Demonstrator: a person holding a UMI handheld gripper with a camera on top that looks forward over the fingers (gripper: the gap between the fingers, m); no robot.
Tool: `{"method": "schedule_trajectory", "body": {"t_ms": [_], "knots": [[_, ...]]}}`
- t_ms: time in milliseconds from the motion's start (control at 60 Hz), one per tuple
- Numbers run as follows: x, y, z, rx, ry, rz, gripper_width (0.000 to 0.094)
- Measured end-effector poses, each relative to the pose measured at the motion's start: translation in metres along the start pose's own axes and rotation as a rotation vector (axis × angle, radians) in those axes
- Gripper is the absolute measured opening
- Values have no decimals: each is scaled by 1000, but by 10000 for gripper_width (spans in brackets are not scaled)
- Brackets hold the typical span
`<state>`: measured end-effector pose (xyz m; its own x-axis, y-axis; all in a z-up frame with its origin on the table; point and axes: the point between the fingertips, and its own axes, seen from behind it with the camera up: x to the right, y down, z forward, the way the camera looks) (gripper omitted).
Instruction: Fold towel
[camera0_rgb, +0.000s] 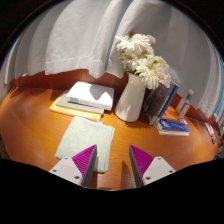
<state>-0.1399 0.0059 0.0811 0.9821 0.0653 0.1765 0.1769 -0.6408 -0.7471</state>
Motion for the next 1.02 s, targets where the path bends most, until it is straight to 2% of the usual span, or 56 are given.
{"method": "schedule_trajectory", "body": {"t_ms": [133,300,533,1017], "knots": [[47,-13,-66,81,-26,51,674],[111,-37,-146,202,-34,133,686],[172,-41,-211,286,-8,209,693],[193,-2,-235,249,-16,210,693]]}}
